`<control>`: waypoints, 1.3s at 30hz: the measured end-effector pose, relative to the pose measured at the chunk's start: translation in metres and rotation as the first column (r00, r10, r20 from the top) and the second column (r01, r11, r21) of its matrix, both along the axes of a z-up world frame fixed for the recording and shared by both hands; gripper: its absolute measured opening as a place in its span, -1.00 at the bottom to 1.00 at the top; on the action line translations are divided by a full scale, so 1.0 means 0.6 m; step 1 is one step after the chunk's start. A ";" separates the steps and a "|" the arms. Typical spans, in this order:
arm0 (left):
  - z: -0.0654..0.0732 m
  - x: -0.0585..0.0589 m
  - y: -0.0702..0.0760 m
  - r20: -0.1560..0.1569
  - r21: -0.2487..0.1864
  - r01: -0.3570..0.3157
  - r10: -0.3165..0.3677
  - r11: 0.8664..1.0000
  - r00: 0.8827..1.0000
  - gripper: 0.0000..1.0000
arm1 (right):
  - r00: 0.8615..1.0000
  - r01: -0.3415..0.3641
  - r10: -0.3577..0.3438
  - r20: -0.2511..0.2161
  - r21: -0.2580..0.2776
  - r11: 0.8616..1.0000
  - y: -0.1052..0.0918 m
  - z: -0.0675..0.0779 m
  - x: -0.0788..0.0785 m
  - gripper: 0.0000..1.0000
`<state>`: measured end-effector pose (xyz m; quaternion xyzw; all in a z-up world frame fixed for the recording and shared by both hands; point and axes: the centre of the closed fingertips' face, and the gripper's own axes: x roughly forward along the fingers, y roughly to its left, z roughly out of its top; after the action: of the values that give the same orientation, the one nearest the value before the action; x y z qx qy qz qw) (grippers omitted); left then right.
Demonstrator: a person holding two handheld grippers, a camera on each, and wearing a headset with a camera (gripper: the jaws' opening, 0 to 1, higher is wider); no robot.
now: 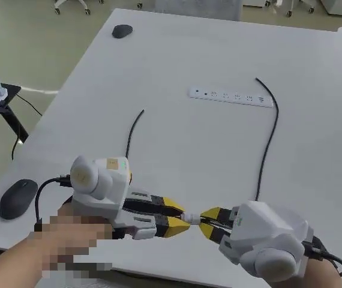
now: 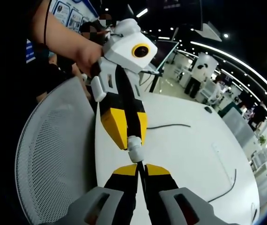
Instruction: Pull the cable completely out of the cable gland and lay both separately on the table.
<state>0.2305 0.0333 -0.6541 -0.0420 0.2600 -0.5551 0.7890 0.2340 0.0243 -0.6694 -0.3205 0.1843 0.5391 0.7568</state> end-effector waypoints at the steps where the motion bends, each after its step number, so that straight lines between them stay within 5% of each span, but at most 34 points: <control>1: 0.000 0.000 -0.001 0.001 0.000 -0.001 0.001 1.000 1.000 -0.70 | 1.000 -0.001 0.001 0.000 0.000 1.000 -0.001 0.000 0.000 -1.00; 24: 0.001 0.012 0.010 0.020 0.007 -0.045 0.045 0.999 0.999 -0.70 | 0.990 0.114 -0.112 -0.084 0.018 0.993 -0.026 -0.021 0.025 -1.00; 33: 0.004 0.015 0.015 0.023 -0.002 -0.063 0.063 0.998 0.998 -0.70 | 0.965 0.225 -0.220 -0.140 0.024 0.974 -0.050 -0.035 0.042 -1.00; 39: 0.007 0.018 0.014 0.032 -0.004 -0.069 0.069 0.998 0.997 -0.70 | 0.927 0.330 -0.319 -0.199 0.023 0.944 -0.075 -0.054 0.055 -1.00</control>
<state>0.2414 0.0415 -0.6500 -0.0431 0.2448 -0.5284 0.8118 0.2673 -0.0207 -0.7017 -0.2105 0.2919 0.4401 0.8227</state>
